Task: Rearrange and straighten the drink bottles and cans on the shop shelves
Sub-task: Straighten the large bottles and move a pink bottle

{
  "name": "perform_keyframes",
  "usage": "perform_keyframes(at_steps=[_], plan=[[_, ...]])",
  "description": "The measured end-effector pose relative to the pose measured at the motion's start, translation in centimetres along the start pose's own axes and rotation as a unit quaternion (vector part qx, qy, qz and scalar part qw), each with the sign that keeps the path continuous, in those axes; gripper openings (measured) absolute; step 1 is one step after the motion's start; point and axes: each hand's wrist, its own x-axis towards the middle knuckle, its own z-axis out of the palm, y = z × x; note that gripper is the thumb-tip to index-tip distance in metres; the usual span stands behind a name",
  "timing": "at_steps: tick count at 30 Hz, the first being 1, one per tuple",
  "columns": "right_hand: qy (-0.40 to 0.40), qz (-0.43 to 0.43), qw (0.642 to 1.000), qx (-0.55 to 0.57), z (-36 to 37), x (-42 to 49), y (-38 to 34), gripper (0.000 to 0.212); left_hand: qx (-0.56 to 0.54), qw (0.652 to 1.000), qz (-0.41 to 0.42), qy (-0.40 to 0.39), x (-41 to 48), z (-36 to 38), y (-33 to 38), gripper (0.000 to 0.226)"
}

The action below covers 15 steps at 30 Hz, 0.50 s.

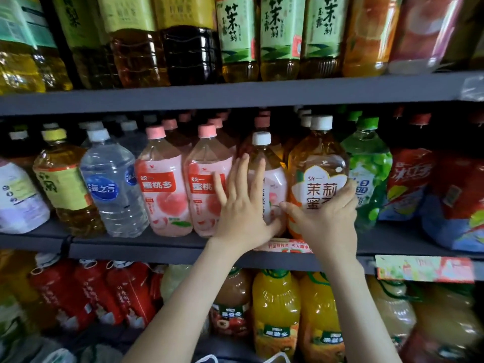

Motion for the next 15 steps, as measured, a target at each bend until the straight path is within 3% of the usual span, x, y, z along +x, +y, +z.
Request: perform_keyframes(at_steps=[6, 11, 15], plan=[[0.021, 0.008, 0.999, -0.026, 0.5, -0.5, -0.5, 0.134, -0.015, 0.999, -0.041, -0.015, -0.2, -1.1, 1.4, 0.106], [-0.058, 0.06, 0.996, -0.026, -0.8, -1.0, -1.3, 0.127, -0.038, 0.992, -0.048, -0.107, -0.4, -3.6, 1.7, 0.103], [-0.106, 0.099, 0.989, -0.037, -3.7, -1.1, -4.2, 0.107, -0.054, 0.98, -0.066, -0.18, 0.1, -6.9, 2.3, 0.104]])
